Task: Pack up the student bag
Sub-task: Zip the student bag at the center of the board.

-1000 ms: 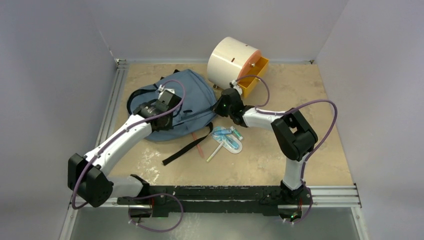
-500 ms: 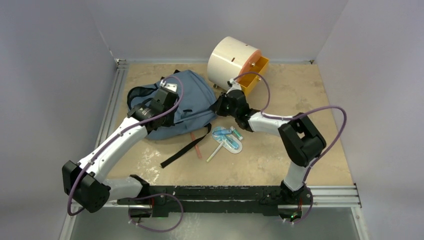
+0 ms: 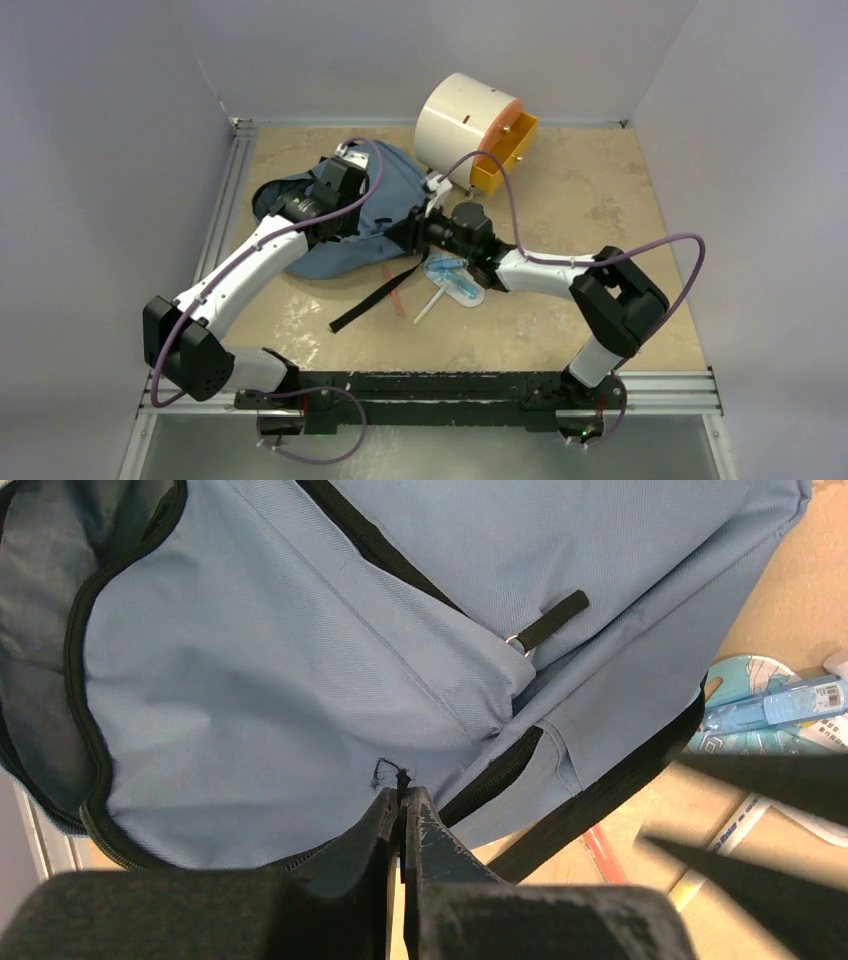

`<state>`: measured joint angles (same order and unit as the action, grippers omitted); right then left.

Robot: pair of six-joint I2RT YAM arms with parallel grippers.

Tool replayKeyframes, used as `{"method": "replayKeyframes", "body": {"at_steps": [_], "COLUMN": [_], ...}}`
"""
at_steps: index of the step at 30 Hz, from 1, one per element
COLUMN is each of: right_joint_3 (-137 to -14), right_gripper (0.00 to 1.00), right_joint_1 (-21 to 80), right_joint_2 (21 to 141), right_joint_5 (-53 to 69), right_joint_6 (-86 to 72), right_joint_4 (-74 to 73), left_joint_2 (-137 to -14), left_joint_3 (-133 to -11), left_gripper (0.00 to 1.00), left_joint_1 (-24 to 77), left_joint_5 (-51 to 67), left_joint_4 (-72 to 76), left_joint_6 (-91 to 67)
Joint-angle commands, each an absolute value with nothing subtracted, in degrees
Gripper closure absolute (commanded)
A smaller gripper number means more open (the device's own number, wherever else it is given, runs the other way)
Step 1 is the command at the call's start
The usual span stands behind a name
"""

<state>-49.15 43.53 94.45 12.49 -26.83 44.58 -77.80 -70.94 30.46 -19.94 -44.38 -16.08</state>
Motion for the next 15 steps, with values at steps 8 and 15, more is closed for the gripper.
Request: {"method": "replayKeyframes", "body": {"at_steps": [8,15], "right_joint_3": [-41.0,-46.2], "right_gripper": [0.58,0.58], "right_joint_1": [52.6,52.7], "right_joint_2": [98.0,102.2], "right_joint_5": [20.1,23.3], "right_joint_6": [0.7,7.6], "right_joint_4": [81.8,78.4], "left_joint_2": [-75.0,-74.0], "left_joint_3": [-70.2,-68.5], "left_gripper": [1.00,1.00], "left_joint_1": [29.7,29.7], "left_joint_5": [-20.9,-19.6], "left_joint_4": [-42.7,-42.2], "left_joint_6": [-19.5,-20.0]}}
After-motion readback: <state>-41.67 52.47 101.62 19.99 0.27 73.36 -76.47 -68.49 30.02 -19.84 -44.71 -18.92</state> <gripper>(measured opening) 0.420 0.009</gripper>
